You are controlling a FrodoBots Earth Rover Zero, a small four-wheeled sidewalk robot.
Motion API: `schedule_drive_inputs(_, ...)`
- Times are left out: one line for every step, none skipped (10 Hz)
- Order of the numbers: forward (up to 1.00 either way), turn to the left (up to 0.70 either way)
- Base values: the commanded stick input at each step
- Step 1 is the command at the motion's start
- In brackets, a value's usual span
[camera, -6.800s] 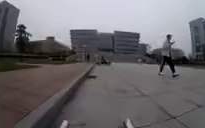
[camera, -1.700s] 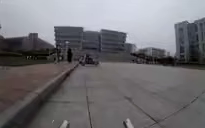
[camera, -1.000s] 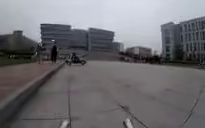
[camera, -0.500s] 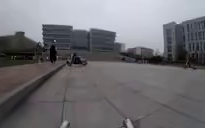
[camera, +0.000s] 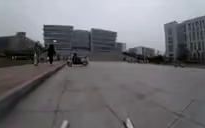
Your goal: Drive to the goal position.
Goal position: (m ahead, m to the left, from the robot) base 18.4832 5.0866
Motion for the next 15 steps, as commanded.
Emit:
schedule_drive_inputs(0.68, -0.34)
schedule_drive_inputs(0.68, -0.34)
schedule_drive_inputs(0.68, -0.34)
schedule_drive_inputs(0.68, -0.34)
schedule_drive_inputs(0.68, -0.12)
schedule_drive_inputs(0.68, -0.07)
schedule_drive_inputs(0.68, -0.05)
schedule_drive_inputs(0.68, -0.05)
schedule_drive_inputs(0.68, -0.05)
schedule_drive_inputs(0.68, -0.05)
schedule_drive_inputs(0.68, -0.05)
schedule_drive_inputs(0.68, -0.05)
schedule_drive_inputs(0.68, -0.05)
schedule_drive_inputs(0.69, -0.05)
schedule_drive_inputs(0.69, -0.05)
